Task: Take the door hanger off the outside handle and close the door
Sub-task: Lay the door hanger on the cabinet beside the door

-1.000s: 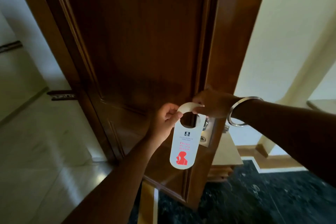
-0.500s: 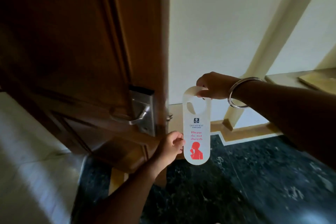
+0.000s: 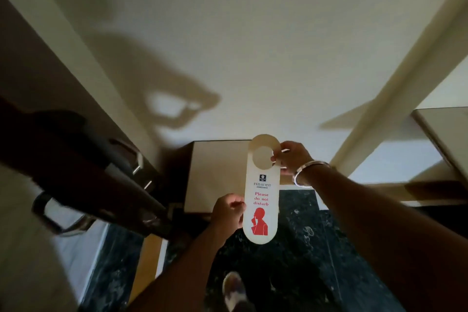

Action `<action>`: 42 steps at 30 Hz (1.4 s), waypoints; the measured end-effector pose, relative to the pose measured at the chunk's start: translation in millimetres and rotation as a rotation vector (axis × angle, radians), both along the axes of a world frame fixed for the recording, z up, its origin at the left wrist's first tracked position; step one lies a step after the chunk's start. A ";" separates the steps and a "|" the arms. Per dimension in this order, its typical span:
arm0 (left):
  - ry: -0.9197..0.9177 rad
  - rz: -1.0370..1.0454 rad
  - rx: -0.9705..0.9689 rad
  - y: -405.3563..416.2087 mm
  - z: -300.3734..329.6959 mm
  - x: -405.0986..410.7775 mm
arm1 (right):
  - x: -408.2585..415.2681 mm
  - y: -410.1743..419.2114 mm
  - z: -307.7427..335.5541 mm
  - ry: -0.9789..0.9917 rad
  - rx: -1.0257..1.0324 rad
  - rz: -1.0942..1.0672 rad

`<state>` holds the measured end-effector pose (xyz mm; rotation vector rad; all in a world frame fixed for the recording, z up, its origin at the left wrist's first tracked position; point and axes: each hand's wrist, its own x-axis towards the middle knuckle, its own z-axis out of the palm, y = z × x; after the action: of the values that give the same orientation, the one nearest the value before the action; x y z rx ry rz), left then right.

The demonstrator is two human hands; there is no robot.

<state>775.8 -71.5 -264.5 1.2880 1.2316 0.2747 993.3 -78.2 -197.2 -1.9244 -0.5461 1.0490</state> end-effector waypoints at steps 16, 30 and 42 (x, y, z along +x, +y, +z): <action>0.328 0.162 -0.060 138.7 -201.4 103.8 | 74.5 135.5 -245.8 0.118 -0.189 0.063; 0.553 0.162 -0.036 152.3 -342.7 144.4 | 113.8 167.3 -408.0 -0.190 -0.312 0.173; 1.035 -0.628 0.557 206.0 -157.5 88.1 | 94.5 161.8 -220.6 -0.705 -0.101 0.829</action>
<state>863.9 134.6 -422.0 2.3776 1.5339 -0.6352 1087.8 83.7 -417.8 -2.1809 -1.8250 0.8308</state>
